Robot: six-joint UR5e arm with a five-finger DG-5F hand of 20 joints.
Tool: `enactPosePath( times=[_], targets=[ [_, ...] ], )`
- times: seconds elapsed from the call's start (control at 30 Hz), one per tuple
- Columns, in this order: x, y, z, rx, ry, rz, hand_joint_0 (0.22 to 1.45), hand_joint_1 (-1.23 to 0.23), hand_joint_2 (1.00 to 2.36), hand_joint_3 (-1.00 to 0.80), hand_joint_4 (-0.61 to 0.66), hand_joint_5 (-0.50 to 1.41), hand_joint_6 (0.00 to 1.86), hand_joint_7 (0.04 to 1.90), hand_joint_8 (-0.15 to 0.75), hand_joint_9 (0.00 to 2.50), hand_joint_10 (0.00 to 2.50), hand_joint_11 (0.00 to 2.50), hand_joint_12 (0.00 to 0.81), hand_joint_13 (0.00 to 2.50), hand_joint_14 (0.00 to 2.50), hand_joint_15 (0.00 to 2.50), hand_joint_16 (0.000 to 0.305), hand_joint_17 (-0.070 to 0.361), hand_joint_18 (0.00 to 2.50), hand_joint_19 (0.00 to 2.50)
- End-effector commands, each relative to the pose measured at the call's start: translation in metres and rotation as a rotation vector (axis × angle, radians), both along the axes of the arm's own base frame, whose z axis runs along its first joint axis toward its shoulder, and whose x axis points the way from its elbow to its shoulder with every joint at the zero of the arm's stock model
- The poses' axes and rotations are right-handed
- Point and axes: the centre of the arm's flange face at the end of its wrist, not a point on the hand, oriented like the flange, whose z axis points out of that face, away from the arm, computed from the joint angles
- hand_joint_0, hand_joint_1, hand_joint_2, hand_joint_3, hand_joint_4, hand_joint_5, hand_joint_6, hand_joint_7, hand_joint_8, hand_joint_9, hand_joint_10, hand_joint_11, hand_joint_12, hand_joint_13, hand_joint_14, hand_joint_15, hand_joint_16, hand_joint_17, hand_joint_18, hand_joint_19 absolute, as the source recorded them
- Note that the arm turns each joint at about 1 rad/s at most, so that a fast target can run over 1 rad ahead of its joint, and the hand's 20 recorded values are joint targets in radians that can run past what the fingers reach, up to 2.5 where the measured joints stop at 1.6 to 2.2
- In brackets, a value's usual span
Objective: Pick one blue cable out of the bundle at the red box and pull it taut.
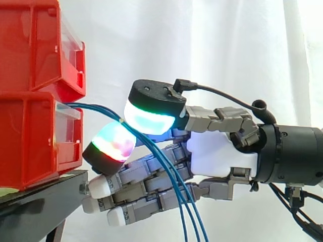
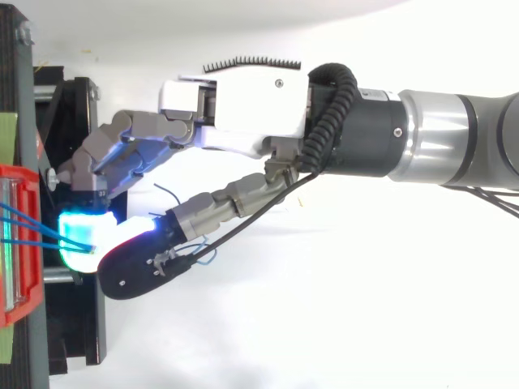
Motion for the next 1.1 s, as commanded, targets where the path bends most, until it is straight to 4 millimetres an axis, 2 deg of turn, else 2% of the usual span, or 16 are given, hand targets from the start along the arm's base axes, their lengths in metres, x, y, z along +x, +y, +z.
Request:
enactPosePath(
  times=[0.0, 0.3, 0.37, 0.43, 0.57, 0.7, 0.87, 1.07],
  targets=[
    [0.0008, -0.0002, 0.0034, 0.0, 0.004, 0.0, 0.6, -0.76, 1.01, -0.14, 0.17, -0.15, 0.91, 0.76, 0.409, 0.78, 0.01, 0.32, 0.398, 0.41, 0.0, 0.08, 0.058, 0.131, 0.42, 0.22],
    [-0.0035, 0.002, 0.0047, -0.003, 0.041, 0.003, 0.63, -0.84, 1.02, -0.19, 0.13, -0.16, 0.92, 0.78, 0.4, 0.81, 0.01, 0.4, 0.383, 0.43, 0.0, 0.09, 0.054, 0.121, 0.44, 0.21],
    [-0.0044, 0.0031, 0.004, -0.004, 0.053, 0.005, 0.64, -0.85, 1.01, -0.23, 0.17, -0.16, 0.91, 0.77, 0.398, 0.81, 0.01, 0.39, 0.383, 0.44, 0.0, 0.1, 0.054, 0.121, 0.45, 0.21],
    [-0.0055, 0.003, 0.0042, -0.005, 0.062, 0.005, 0.61, -0.85, 1.01, -0.37, 0.21, -0.16, 0.91, 0.76, 0.398, 0.82, 0.01, 0.39, 0.383, 0.44, 0.0, 0.11, 0.054, 0.121, 0.45, 0.22],
    [-0.0055, 0.0029, 0.0042, -0.004, 0.062, 0.003, 0.55, -0.78, 1.0, -0.5, 0.21, -0.15, 0.88, 0.78, 0.408, 0.86, 0.01, 0.4, 0.392, 0.45, 0.0, 0.11, 0.055, 0.124, 0.47, 0.24],
    [-0.0052, 0.0029, 0.0049, -0.004, 0.061, 0.003, 0.51, -0.73, 1.0, -0.5, 0.19, -0.14, 0.87, 0.76, 0.415, 0.87, 0.01, 0.4, 0.405, 0.45, 0.0, 0.11, 0.057, 0.129, 0.47, 0.25],
    [-0.0052, 0.0041, 0.0047, -0.005, 0.062, 0.005, 0.51, -0.74, 1.0, -0.5, 0.18, -0.14, 0.86, 0.8, 0.42, 0.88, 0.01, 0.41, 0.405, 0.46, 0.0, 0.11, 0.057, 0.128, 0.47, 0.25],
    [-0.0051, 0.0052, 0.0047, -0.004, 0.062, 0.005, 0.61, -0.83, 1.0, -0.45, 0.15, -0.13, 0.88, 0.84, 0.4, 0.89, 0.01, 0.44, 0.385, 0.48, 0.0, 0.12, 0.052, 0.117, 0.48, 0.25]
  ],
)
